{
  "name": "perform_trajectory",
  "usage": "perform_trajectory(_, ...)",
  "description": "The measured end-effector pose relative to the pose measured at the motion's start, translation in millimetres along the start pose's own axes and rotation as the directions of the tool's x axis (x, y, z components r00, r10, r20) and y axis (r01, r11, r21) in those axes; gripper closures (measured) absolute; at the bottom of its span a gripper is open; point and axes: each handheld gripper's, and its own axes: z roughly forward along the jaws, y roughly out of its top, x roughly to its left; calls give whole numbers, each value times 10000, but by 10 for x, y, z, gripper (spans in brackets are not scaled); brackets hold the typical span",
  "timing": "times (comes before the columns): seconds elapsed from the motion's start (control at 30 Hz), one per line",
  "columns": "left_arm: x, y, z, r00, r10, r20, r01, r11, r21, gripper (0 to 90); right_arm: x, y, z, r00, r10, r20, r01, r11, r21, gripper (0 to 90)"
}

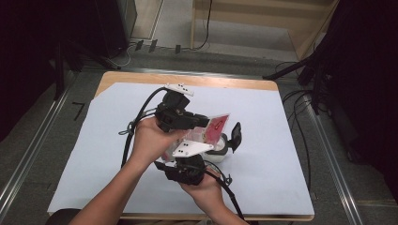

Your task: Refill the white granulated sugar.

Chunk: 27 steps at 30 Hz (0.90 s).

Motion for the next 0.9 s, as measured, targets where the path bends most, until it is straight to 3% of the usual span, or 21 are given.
perform_trajectory(0.33,32,-48,-57,9999,-126,60,125,9998,165,835,25,-59,46,9999,47,-162,-47,10000,4,628)
perform_trajectory(0.9,72,-95,-82,9994,-308,173,285,9922,1217,818,96,-166,151,9996,-197,-197,205,9989,418,586)
